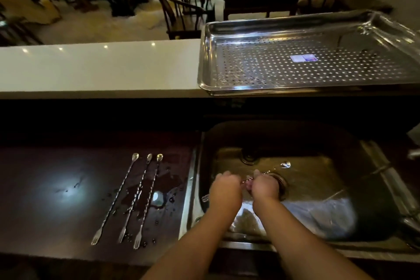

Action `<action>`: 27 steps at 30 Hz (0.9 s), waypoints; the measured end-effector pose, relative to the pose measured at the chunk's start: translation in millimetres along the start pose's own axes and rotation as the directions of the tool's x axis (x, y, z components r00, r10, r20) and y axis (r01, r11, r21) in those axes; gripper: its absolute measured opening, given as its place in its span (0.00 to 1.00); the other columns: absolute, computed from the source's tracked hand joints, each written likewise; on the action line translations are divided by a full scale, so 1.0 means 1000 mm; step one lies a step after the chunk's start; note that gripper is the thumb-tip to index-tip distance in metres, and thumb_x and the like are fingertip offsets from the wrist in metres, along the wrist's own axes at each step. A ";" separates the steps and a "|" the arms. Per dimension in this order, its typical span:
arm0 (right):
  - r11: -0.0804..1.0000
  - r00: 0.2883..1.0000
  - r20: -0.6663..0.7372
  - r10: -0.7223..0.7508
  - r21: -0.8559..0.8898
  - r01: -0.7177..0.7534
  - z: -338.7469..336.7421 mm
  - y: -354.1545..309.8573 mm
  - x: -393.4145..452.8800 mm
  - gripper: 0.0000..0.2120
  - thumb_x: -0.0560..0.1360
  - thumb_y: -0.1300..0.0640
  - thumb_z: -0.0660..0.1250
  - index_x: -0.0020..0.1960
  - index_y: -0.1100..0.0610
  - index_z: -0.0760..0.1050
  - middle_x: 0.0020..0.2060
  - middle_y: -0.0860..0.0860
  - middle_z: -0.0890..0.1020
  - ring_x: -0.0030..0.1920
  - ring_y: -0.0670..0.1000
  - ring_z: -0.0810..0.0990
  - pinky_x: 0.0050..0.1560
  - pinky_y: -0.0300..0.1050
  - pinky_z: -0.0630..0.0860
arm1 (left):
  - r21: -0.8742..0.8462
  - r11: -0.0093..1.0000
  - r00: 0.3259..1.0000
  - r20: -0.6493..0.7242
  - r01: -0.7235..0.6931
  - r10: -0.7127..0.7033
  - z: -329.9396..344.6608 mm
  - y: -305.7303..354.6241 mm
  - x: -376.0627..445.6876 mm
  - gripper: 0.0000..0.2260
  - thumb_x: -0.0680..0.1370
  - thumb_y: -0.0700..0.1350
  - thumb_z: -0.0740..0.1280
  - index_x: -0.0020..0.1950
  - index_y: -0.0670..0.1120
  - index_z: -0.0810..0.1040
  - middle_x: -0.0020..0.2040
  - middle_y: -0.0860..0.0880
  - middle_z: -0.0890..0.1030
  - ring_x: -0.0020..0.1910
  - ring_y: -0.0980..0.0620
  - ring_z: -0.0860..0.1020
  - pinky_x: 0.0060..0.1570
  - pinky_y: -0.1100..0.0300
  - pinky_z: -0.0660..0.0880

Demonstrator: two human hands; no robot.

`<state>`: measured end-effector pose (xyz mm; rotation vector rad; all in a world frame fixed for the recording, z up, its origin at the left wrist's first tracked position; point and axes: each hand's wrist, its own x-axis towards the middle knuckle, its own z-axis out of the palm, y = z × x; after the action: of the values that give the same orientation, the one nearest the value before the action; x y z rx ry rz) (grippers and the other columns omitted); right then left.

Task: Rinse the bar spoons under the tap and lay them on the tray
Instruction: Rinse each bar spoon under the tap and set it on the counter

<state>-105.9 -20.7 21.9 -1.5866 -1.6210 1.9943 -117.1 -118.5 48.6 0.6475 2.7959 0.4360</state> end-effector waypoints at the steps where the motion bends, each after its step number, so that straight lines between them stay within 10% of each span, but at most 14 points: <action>1: 0.999 1.000 0.014 -0.020 -0.025 0.020 0.007 0.000 -0.003 0.16 0.81 0.59 0.60 0.37 0.66 0.74 0.20 0.54 0.75 0.21 0.51 0.73 0.24 0.40 0.68 | 0.009 1.000 1.000 0.003 0.002 -0.002 -0.003 -0.007 0.000 0.10 0.79 0.45 0.61 0.54 0.44 0.79 0.53 0.43 0.77 0.54 0.43 0.74 0.51 0.53 0.72; 18: 0.937 0.960 0.156 -0.233 -0.228 0.265 0.135 0.037 -0.069 0.09 0.76 0.56 0.68 0.44 0.62 0.78 0.34 0.58 0.82 0.33 0.54 0.78 0.39 0.52 0.77 | -0.140 0.958 0.966 -0.029 0.249 -0.255 -0.027 -0.128 -0.034 0.11 0.79 0.43 0.58 0.49 0.43 0.80 0.48 0.43 0.81 0.47 0.42 0.80 0.41 0.53 0.72; 27: 0.710 0.898 0.307 -0.316 -0.551 0.439 0.178 0.056 -0.090 0.13 0.78 0.53 0.66 0.39 0.61 0.78 0.39 0.59 0.84 0.44 0.59 0.82 0.49 0.49 0.78 | -0.148 0.933 0.942 -0.015 0.329 -0.334 -0.023 -0.176 -0.056 0.11 0.78 0.41 0.56 0.49 0.43 0.78 0.50 0.44 0.80 0.49 0.43 0.80 0.45 0.53 0.73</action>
<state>-174.1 -216.2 13.1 -1.0522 -2.6157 1.5101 -143.8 -300.7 19.3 0.1297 2.8008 0.5772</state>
